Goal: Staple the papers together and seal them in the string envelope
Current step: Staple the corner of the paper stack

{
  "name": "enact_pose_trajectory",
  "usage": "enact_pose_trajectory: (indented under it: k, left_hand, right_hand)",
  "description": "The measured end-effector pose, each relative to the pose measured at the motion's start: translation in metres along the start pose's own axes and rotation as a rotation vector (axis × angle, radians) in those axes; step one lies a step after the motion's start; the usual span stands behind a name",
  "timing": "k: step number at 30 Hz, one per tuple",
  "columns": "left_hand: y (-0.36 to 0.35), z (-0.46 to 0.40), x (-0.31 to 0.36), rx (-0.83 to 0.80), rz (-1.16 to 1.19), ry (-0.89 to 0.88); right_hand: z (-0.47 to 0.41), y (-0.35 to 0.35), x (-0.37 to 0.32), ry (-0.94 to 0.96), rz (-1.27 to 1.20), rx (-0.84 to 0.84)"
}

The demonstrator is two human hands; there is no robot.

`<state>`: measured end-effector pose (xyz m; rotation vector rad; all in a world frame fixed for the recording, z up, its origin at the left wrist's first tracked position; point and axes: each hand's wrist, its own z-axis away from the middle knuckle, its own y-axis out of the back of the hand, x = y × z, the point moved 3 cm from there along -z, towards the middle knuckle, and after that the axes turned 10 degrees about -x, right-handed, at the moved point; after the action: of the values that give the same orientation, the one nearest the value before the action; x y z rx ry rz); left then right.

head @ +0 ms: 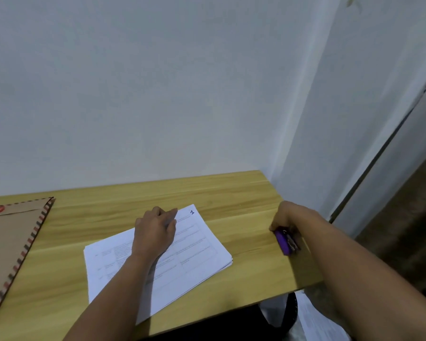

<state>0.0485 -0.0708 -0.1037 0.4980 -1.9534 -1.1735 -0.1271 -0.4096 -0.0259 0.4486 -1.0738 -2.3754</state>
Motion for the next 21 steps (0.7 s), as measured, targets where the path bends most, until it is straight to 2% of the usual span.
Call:
enact_pose_trajectory:
  k: [2, 6, 9, 12, 16, 21]
  left_hand:
    - [0.000, 0.000, -0.001, -0.001, -0.005, 0.000]
    - [-0.001, 0.001, -0.001, -0.008, -0.001, 0.006]
    - [-0.001, 0.000, -0.001, -0.009, -0.001, 0.008]
    - [-0.001, 0.000, -0.001, -0.013, -0.005, 0.006]
    - [-0.001, -0.001, -0.001, -0.009, -0.012, 0.002]
    - [0.000, 0.000, 0.000, -0.007, -0.008, -0.004]
  right_hand:
    - [-0.001, -0.002, -0.014, 0.120, -0.212, -0.041]
    - [0.010, -0.010, -0.051, 0.441, -0.930, -0.115]
    - [0.007, -0.023, -0.071, 0.614, -1.139, -0.045]
    - [0.005, -0.033, -0.079, 0.691, -1.083, 0.081]
    - [0.001, -0.049, -0.077, 0.723, -0.899, 0.109]
    - [-0.002, -0.054, -0.074, 0.681, -0.401, 0.181]
